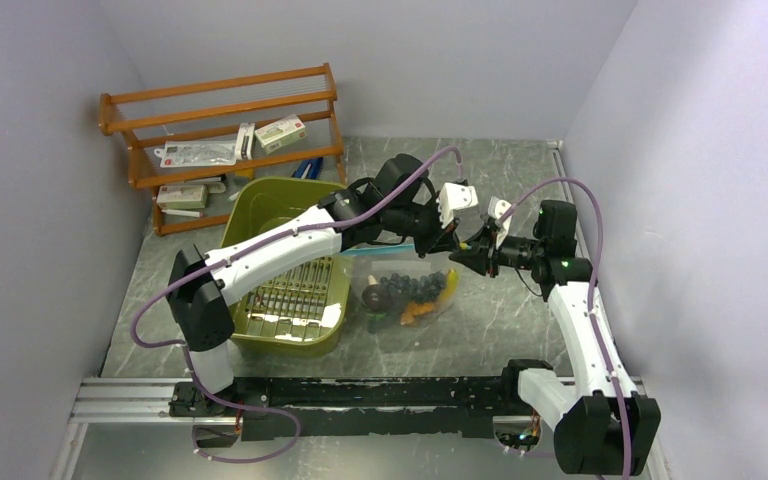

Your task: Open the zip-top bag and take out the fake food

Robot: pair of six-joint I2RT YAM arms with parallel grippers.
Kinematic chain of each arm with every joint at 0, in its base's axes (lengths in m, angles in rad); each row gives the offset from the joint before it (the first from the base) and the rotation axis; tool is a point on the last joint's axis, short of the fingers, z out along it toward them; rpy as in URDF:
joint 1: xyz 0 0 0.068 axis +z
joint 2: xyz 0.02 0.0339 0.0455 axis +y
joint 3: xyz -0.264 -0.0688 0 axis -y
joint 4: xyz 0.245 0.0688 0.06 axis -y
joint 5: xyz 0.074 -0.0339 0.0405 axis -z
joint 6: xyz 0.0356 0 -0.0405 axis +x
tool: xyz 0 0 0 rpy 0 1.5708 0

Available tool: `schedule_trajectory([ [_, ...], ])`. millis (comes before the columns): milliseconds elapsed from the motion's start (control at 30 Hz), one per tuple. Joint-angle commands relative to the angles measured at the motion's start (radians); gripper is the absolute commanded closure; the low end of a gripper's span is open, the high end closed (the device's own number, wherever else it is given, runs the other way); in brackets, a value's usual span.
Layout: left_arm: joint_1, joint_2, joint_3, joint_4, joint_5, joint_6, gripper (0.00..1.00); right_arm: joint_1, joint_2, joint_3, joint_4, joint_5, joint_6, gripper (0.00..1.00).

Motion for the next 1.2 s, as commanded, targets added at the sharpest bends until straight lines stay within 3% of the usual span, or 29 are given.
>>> schedule_trajectory([
  [0, 0.003, -0.042, -0.03, 0.019, -0.011, 0.022, 0.93, 0.001, -0.035, -0.046, 0.102, 0.059, 0.089, 0.8],
  [133, 0.003, -0.066, -0.059, 0.044, -0.018, 0.024, 0.93, 0.0, -0.012, -0.023, 0.06, 0.001, 0.044, 1.0],
  [267, 0.002, -0.06, -0.051, 0.036, -0.027, 0.031, 0.92, 0.001, 0.03, 0.021, -0.016, -0.031, -0.019, 1.0],
  [367, 0.003, -0.042, -0.026, 0.024, -0.012, 0.032, 0.78, 0.0, 0.044, 0.033, -0.036, -0.049, -0.041, 1.0],
  [500, 0.003, -0.011, 0.025, -0.008, 0.013, 0.038, 0.7, 0.001, 0.044, 0.034, -0.035, -0.045, -0.042, 1.0],
  [733, 0.003, 0.0, 0.037, 0.001, 0.045, 0.047, 0.65, 0.001, 0.043, 0.031, -0.033, -0.033, -0.035, 1.0],
  [967, 0.005, 0.025, 0.063, -0.074, 0.067, 0.093, 0.63, 0.001, 0.03, 0.02, -0.012, -0.032, -0.015, 1.0],
  [1167, 0.006, 0.045, 0.081, -0.045, 0.069, 0.079, 0.64, 0.001, 0.03, 0.018, -0.017, -0.037, -0.019, 1.0],
])
